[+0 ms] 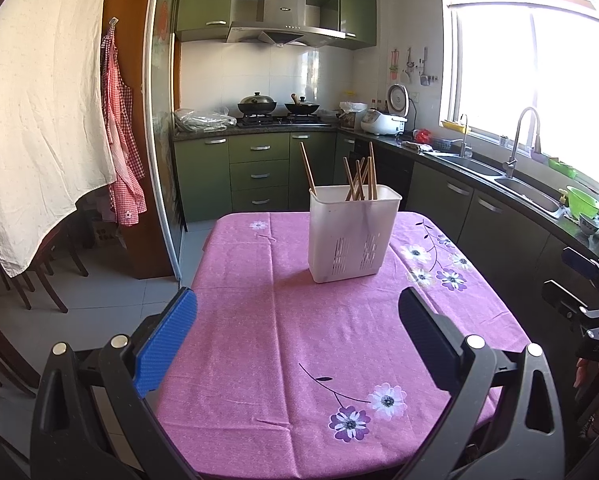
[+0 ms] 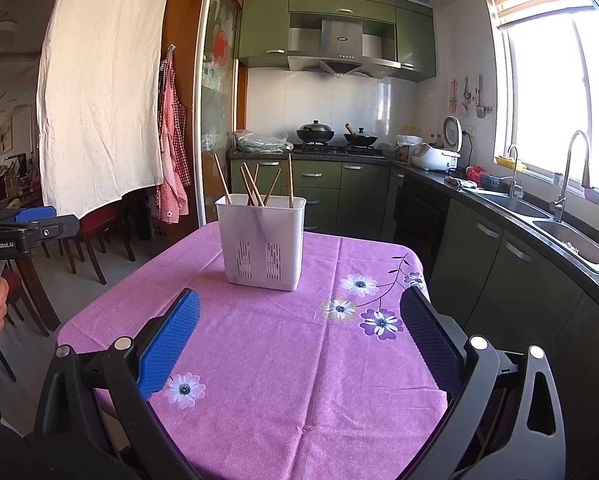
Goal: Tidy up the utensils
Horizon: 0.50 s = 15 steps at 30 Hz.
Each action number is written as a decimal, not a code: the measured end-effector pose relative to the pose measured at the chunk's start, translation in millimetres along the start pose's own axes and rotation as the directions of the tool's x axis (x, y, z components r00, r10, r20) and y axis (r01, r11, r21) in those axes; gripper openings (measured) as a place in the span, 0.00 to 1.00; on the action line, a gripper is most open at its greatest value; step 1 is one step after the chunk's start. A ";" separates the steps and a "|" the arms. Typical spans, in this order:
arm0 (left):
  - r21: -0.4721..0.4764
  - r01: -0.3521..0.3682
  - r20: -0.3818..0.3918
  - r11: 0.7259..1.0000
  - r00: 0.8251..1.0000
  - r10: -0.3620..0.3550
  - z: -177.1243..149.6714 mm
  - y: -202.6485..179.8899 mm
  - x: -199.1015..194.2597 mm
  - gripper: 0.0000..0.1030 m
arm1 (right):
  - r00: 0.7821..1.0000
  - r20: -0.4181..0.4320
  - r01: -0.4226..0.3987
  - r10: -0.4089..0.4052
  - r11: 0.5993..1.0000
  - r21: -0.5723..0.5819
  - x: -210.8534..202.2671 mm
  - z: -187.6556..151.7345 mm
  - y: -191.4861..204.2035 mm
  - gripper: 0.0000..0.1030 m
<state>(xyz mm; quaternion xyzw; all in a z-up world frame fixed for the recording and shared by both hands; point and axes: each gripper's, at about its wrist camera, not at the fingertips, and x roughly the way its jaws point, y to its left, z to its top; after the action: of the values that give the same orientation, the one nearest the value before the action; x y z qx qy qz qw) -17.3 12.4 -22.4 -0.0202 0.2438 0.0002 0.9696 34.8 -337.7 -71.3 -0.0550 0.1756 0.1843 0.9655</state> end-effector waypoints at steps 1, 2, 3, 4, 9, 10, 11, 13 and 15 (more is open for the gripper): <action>0.003 0.003 -0.001 1.000 1.000 -0.003 0.2 -1.1 0.1 0.93 | 1.000 0.000 -0.001 0.001 1.000 -0.001 -0.3 0.0 0.2 0.96; 0.006 0.007 -0.001 1.000 1.000 -0.007 0.3 -2.2 0.5 0.93 | 1.000 -0.001 -0.001 0.001 1.000 -0.001 -0.2 0.0 -0.2 0.95; 0.010 0.008 0.000 1.000 1.000 -0.008 0.4 -3.3 0.7 0.93 | 1.000 -0.001 -0.001 0.001 1.000 0.000 -0.2 -0.2 -0.7 0.95; 0.014 0.007 0.003 1.000 1.000 -0.007 0.2 -4.3 0.3 0.93 | 1.000 -0.002 -0.001 0.001 1.000 -0.001 -0.2 -0.1 -0.7 0.95; 0.018 -0.005 0.007 1.000 1.000 0.005 3.6 -7.0 0.8 0.93 | 1.000 -0.003 -0.002 0.002 1.000 -0.001 -0.2 0.3 -1.5 0.95; 0.014 -0.004 0.004 1.000 1.000 0.004 4.5 -6.4 1.3 0.93 | 1.000 -0.003 -0.002 0.002 1.000 -0.001 -0.2 0.3 -1.5 0.95; 0.012 -0.008 0.003 1.000 1.000 0.008 5.2 -6.1 1.8 0.93 | 1.000 -0.004 -0.002 0.002 1.000 -0.001 -0.1 0.2 -1.5 0.95; 0.011 -0.013 -0.003 1.000 1.000 0.013 6.0 -5.0 3.0 0.93 | 1.000 -0.006 -0.002 0.002 1.000 -0.002 1.4 0.6 -1.8 0.95; 0.012 -0.014 -0.009 1.000 1.000 0.014 6.2 -4.8 4.2 0.93 | 1.000 -0.006 -0.002 0.002 1.000 -0.001 1.4 0.2 -2.6 0.95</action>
<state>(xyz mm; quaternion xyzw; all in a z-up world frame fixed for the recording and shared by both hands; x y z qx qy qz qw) -10.6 7.8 -18.6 -0.0128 0.2483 0.0054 0.9686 37.1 -339.5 -71.5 -0.0557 0.1787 0.1851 0.9647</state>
